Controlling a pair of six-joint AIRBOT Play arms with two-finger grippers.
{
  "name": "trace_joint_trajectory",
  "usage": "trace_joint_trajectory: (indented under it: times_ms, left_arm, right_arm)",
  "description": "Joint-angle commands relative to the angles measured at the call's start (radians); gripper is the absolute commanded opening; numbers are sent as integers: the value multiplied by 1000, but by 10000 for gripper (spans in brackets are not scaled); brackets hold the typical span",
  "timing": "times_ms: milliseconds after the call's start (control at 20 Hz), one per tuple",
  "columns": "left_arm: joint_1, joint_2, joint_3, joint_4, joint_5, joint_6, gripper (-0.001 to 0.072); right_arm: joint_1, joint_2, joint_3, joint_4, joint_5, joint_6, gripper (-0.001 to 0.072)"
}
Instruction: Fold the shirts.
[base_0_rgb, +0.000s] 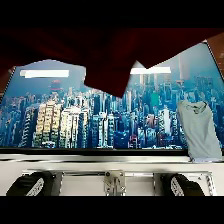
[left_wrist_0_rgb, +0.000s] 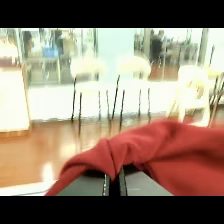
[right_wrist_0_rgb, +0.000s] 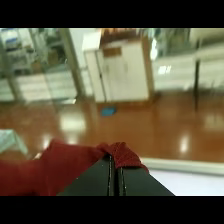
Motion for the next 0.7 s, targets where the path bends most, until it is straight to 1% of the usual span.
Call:
trace_joint_trajectory:
  times_ms: [0,50,150,300,400,550,650]
  left_arm:
    - [11,85,56,45,-201,-53,44]
    - [11,85,55,64,-287,-53,45]
    - [11,85,21,84,-410,-81,45]
    - [11,85,-108,76,-495,-122,45]
    - [11,85,-243,42,-499,-140,45]
    - [11,85,-526,-15,-482,-165,45]
    - [11,79,-742,-38,-439,-191,45]
  right_arm:
    - [-15,179,14,-209,37,101,61]
    - [-15,211,14,-274,54,127,61]
    - [-15,263,14,-382,96,170,61]
    - [-15,287,14,-471,216,219,61]
    - [-15,259,13,-502,356,225,61]
    - [-15,150,2,-539,585,248,61]
    - [-15,61,-63,-537,652,266,61]
